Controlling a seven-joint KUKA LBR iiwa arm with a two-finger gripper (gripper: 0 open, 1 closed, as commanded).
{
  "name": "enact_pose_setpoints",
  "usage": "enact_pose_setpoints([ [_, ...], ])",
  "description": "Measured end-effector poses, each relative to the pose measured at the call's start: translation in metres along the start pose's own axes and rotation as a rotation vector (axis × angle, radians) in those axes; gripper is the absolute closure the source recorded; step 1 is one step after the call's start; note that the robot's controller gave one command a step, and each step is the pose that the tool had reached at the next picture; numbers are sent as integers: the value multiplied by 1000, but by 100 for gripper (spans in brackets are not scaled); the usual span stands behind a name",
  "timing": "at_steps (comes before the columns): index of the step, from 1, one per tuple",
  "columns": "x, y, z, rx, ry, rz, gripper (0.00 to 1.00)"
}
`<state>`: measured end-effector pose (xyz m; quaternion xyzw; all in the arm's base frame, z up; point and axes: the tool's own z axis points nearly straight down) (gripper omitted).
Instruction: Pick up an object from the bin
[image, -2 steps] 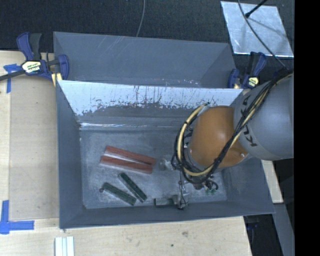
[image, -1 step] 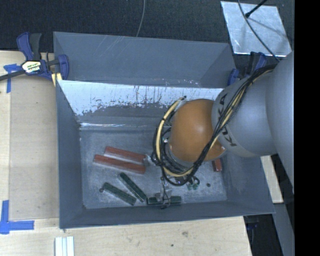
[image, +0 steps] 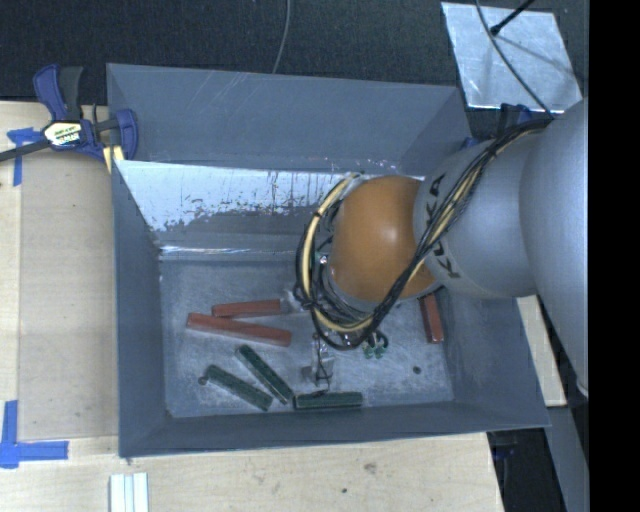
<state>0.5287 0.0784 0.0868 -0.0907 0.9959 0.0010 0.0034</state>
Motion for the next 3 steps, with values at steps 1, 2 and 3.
enact_pose_setpoints([
  [1, 26, -16, 7, 1, 5, -228, 0],
  [2, 13, 19, 11, 3, 4, -164, 0],
  [3, 8, 57, 13, -2, 2, -90, 0],
])
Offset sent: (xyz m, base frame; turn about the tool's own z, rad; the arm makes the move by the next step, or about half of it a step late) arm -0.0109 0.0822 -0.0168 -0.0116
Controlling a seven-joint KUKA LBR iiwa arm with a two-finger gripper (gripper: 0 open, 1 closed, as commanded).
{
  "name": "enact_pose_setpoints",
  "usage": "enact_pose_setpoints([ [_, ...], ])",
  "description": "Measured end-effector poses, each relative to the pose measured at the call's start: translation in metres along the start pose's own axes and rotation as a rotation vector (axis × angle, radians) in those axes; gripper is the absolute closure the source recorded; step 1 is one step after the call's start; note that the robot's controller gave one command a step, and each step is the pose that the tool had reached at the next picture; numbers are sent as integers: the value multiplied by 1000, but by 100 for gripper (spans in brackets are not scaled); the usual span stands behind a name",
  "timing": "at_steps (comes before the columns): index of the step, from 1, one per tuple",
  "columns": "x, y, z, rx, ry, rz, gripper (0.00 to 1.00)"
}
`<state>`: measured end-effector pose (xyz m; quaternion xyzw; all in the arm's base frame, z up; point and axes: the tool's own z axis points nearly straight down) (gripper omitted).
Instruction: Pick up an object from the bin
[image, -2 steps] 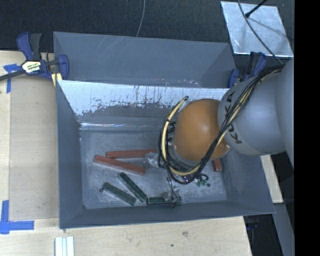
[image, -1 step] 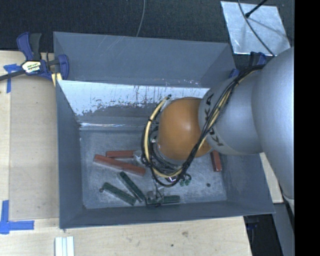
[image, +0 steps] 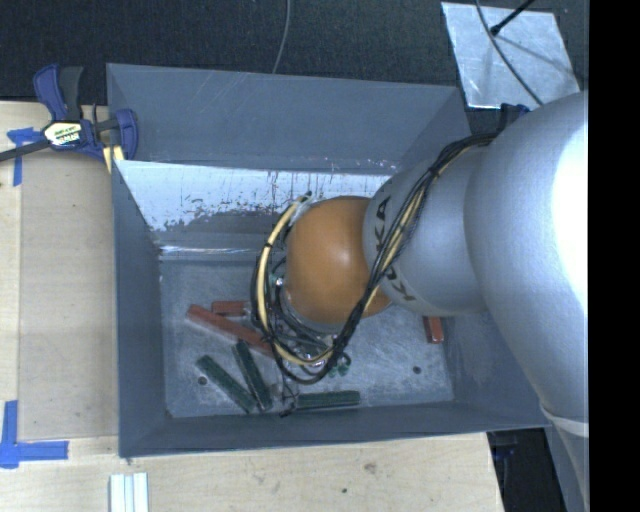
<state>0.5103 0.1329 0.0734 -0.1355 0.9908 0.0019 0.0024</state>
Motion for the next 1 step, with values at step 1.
enact_pose_setpoints([
  [1, -3, -12, -4, 0, 0, -134, 0],
])
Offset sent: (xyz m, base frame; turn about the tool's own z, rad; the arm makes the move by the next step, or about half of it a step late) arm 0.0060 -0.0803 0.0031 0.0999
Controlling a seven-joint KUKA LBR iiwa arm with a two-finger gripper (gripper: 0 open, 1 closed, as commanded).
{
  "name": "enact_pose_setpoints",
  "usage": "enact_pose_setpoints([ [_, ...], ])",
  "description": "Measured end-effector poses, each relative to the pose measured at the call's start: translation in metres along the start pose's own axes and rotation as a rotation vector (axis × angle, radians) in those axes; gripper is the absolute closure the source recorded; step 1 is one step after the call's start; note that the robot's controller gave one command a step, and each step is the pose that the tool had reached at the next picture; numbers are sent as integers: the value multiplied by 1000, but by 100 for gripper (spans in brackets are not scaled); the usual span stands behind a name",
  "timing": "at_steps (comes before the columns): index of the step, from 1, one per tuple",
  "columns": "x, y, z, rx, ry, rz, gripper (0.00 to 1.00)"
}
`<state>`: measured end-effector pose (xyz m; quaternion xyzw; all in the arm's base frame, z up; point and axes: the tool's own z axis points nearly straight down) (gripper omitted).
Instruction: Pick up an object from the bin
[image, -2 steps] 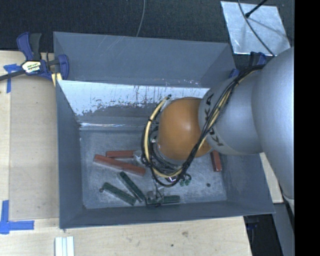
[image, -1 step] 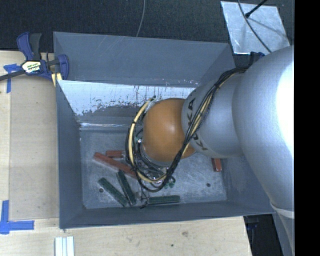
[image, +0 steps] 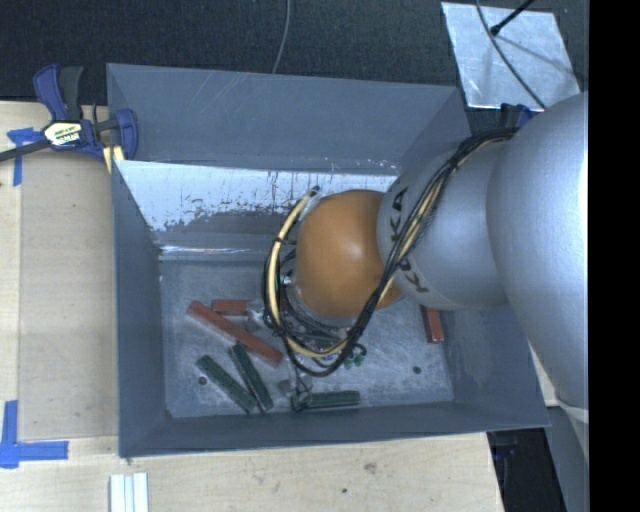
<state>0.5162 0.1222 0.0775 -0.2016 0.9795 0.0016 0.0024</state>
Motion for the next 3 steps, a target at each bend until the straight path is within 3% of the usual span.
enact_pose_setpoints([
  [1, 27, -65, 1, 3, 4, 235, 100],
  [2, 27, -65, 1, 3, 4, 235, 0],
  [3, 27, -65, 1, 3, 4, 234, 0],
])
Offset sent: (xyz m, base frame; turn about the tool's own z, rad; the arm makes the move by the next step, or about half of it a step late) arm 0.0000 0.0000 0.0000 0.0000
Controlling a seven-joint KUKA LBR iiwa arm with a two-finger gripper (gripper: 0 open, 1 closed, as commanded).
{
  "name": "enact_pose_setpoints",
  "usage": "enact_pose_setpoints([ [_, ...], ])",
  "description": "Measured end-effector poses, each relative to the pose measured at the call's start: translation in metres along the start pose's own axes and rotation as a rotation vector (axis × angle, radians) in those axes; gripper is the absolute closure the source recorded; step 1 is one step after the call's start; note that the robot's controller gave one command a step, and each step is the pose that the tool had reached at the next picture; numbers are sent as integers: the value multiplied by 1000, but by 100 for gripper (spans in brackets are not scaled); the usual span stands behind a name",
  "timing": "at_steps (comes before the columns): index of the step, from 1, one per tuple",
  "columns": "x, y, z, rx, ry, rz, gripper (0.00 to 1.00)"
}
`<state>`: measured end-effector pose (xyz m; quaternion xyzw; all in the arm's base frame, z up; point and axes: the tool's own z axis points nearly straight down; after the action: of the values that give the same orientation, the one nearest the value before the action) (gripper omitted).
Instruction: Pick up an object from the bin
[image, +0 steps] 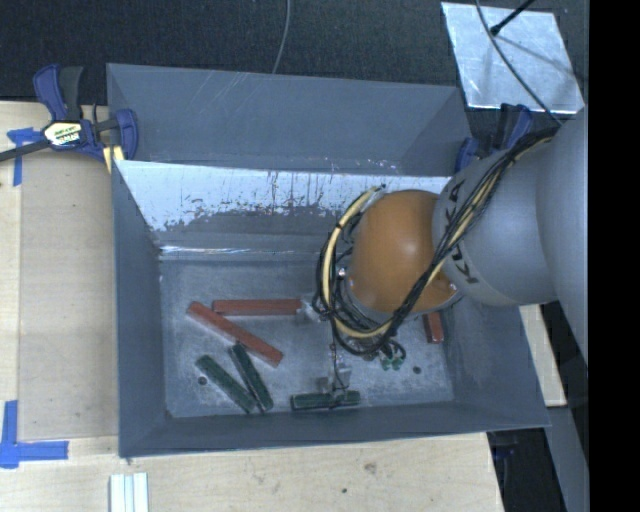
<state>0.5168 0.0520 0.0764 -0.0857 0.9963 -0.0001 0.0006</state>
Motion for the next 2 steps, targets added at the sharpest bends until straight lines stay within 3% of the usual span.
enact_pose_setpoints([
  [1, -5, 72, -18, -3, -4, -36, 0],
  [2, -40, 62, -4, -3, -17, 28, 100],
])
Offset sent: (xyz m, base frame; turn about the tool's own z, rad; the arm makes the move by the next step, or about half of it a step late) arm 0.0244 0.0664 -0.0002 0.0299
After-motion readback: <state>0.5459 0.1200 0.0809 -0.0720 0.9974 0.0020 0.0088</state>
